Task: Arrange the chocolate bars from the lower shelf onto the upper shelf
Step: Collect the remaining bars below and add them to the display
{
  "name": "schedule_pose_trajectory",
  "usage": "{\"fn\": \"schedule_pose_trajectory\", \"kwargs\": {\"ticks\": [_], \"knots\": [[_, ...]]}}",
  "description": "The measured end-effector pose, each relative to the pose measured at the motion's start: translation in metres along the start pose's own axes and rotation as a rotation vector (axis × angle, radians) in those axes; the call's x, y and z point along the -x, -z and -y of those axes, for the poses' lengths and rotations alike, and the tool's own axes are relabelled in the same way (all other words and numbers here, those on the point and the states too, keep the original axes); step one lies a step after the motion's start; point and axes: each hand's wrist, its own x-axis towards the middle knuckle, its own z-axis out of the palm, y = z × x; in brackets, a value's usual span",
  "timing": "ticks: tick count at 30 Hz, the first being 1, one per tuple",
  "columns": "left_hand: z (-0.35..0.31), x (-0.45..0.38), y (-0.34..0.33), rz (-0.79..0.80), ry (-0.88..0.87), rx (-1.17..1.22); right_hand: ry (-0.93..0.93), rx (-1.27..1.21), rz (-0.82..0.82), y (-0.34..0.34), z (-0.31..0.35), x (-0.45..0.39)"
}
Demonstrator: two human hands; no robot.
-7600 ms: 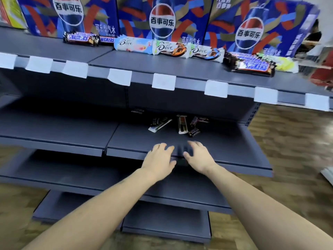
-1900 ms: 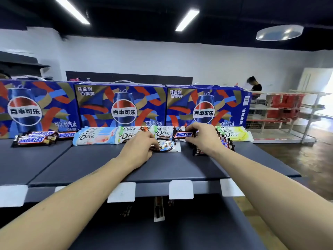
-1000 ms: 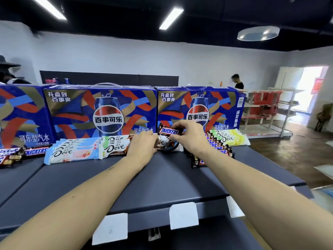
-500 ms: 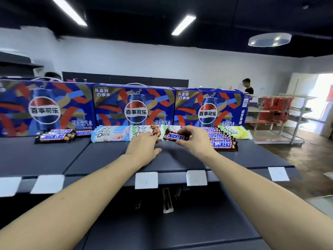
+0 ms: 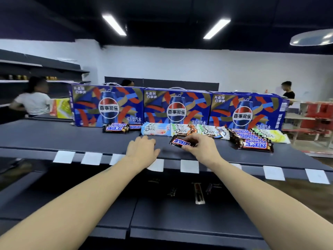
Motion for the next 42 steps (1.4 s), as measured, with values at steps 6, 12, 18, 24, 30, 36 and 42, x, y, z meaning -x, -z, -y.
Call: {"fn": "schedule_pose_trajectory", "kwargs": {"ticks": [6, 12, 18, 24, 30, 36, 42], "knots": [[0.060, -0.001, -0.002, -0.010, 0.051, 0.002, 0.064, 0.025, 0.041, -0.057, 0.038, -0.026], [0.136, -0.020, -0.014, -0.021, 0.039, 0.042, 0.031, 0.069, 0.058, -0.123, 0.072, -0.068], [0.195, -0.052, -0.027, -0.067, -0.009, 0.037, 0.009, 0.117, 0.017, -0.179, 0.099, -0.104], [0.211, -0.080, -0.035, -0.109, -0.094, 0.058, -0.041, 0.205, -0.033, -0.203, 0.101, -0.129], [0.209, -0.101, -0.039, -0.181, -0.131, 0.076, -0.042, 0.285, -0.084, -0.213, 0.095, -0.148], [0.208, -0.115, -0.041, -0.158, -0.142, 0.114, -0.014, 0.303, -0.087, -0.225, 0.091, -0.164], [0.208, -0.124, -0.045, -0.153, -0.139, 0.113, 0.020, 0.301, -0.083, -0.233, 0.085, -0.175]]}}
